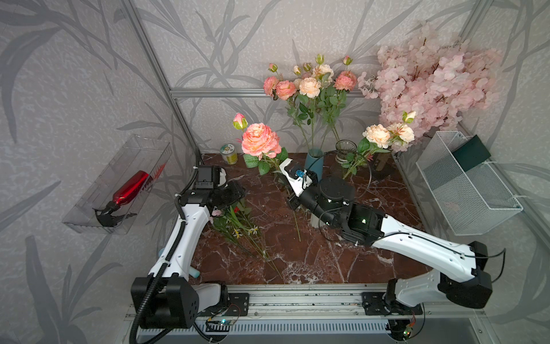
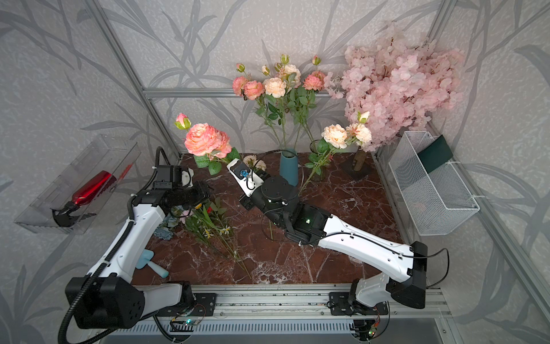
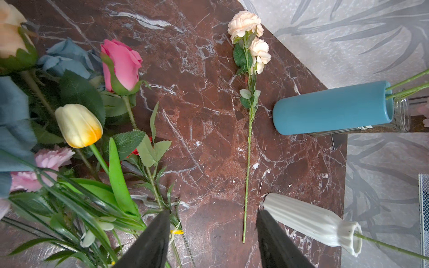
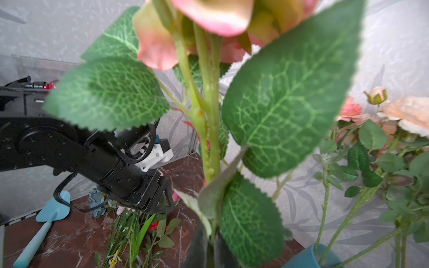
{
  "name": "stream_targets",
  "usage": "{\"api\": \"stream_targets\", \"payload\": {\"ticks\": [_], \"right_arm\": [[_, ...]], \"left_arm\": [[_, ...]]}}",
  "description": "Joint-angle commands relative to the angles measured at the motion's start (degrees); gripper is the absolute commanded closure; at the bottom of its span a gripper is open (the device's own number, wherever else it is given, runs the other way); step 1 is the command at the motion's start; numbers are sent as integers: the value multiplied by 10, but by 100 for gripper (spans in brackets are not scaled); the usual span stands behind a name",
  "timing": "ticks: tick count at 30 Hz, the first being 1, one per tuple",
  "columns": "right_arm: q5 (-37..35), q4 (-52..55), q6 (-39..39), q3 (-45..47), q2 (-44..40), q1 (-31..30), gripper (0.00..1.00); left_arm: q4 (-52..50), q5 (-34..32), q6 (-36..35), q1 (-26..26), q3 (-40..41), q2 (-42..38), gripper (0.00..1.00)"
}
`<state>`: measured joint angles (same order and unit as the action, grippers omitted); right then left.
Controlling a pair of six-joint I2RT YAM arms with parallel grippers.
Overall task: Place the pink flowers into the vase
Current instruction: Pick up the flower at the center of the board, then place the flower in the vase.
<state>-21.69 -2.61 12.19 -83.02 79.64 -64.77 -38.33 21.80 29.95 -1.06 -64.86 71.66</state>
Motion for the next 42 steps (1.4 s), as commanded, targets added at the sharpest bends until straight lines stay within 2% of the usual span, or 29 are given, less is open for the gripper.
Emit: {"api": "stream_targets", "payload": {"ticks": [1, 18, 24, 42], "right_arm": [[-29, -59, 25, 11, -30, -1, 100], [-36, -65, 40, -24, -63, -1, 100], [-35, -67, 30, 2, -99, -3, 100], [-21, -68, -7, 25, -112, -3, 100]], "left_arm": [[7, 10, -6, -8, 5, -10, 40], [10, 15, -2, -21, 17, -17, 39], [12, 16, -1, -25, 19, -17, 40], [17, 24, 5, -38, 25, -14, 39]]}}
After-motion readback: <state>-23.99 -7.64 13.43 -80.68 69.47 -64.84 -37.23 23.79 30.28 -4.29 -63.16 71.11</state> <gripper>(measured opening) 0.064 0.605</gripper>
